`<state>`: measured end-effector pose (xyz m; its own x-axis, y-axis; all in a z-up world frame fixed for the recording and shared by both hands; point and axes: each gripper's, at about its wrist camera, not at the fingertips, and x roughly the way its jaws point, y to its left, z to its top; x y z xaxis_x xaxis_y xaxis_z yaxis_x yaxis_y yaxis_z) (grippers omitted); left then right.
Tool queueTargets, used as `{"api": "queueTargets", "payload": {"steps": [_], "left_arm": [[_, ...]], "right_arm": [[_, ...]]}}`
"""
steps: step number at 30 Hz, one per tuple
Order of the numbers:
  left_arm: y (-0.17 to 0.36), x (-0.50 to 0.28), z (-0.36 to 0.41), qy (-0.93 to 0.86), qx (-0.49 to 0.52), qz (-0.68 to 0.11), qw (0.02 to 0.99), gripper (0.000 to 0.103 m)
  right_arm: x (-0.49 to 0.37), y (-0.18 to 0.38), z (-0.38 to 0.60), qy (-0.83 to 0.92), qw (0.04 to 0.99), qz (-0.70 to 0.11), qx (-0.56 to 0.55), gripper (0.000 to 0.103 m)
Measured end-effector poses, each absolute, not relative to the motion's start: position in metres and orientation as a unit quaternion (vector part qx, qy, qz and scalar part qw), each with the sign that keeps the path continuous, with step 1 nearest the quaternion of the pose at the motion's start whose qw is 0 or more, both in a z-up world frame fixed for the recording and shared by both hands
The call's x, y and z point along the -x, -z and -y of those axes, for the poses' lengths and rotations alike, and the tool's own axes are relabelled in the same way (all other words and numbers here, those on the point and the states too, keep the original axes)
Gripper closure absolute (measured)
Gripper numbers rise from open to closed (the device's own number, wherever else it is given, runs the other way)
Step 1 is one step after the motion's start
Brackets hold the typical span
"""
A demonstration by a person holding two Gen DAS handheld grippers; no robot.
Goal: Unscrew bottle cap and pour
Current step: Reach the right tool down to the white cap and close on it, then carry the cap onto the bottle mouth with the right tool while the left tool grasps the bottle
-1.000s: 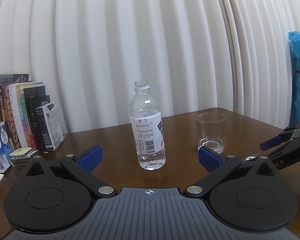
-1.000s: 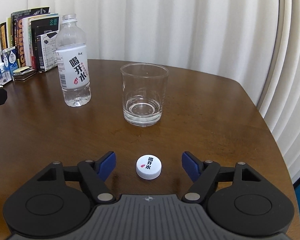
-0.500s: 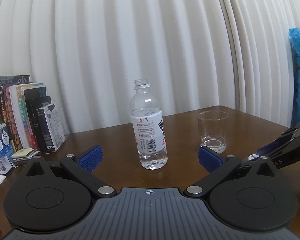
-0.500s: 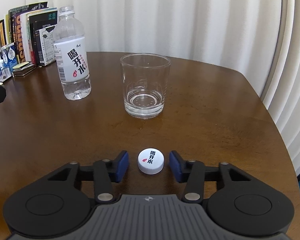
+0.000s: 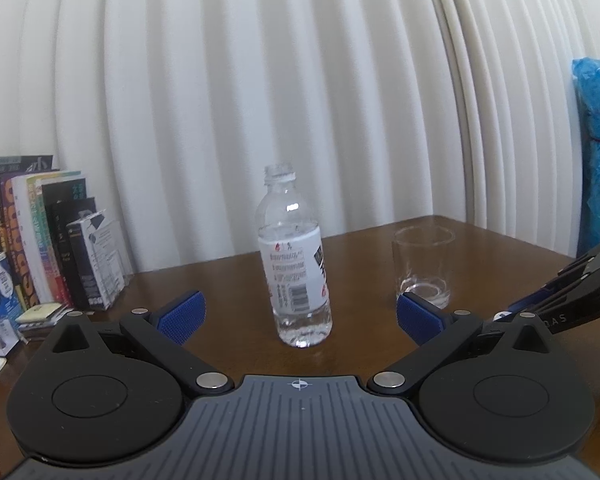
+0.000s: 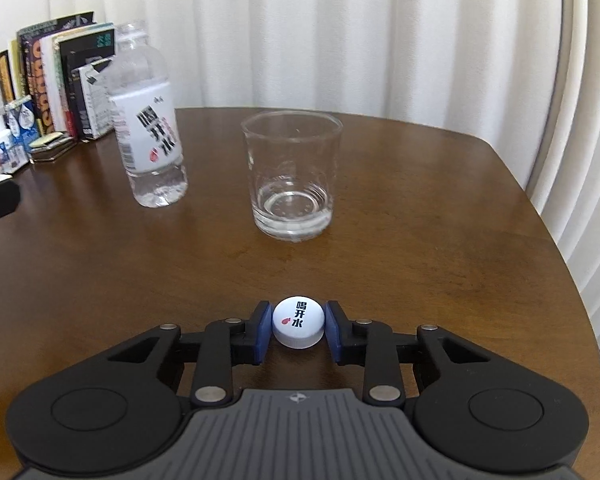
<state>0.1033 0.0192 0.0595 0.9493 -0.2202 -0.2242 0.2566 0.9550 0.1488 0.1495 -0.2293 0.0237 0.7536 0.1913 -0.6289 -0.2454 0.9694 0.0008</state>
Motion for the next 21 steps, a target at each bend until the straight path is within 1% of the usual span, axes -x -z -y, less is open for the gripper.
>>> {"api": "queueTargets", "payload": {"steps": [6, 10, 13, 15, 16, 17, 21], "left_arm": [[-0.07, -0.136, -0.032, 0.188, -0.045, -0.113, 0.975, 0.0], [-0.068, -0.157, -0.038, 0.194, -0.07, -0.096, 0.974, 0.0], [-0.066, -0.171, -0.048, 0.213, -0.047, -0.093, 0.971, 0.0], [-0.062, -0.184, -0.059, 0.221, -0.006, -0.094, 0.971, 0.0], [-0.061, -0.187, -0.062, 0.222, 0.002, -0.094, 0.97, 0.001], [-0.06, -0.192, -0.066, 0.225, 0.012, -0.095, 0.97, 0.004], [-0.056, -0.208, -0.07, 0.255, 0.019, -0.094, 0.962, 0.005]], "right_arm": [[-0.146, -0.056, 0.22, -0.145, 0.941, -0.298, 0.069, 0.072], [-0.148, -0.08, 0.212, -0.164, 0.944, -0.274, 0.083, 0.071], [-0.15, -0.096, 0.206, -0.178, 0.945, -0.258, 0.093, 0.071], [-0.152, -0.107, 0.201, -0.185, 0.946, -0.246, 0.102, 0.071], [-0.153, -0.111, 0.199, -0.188, 0.946, -0.241, 0.105, 0.071], [-0.155, -0.115, 0.197, -0.191, 0.947, -0.237, 0.107, 0.071], [-0.165, -0.135, 0.189, -0.21, 0.947, -0.221, 0.105, 0.071]]}}
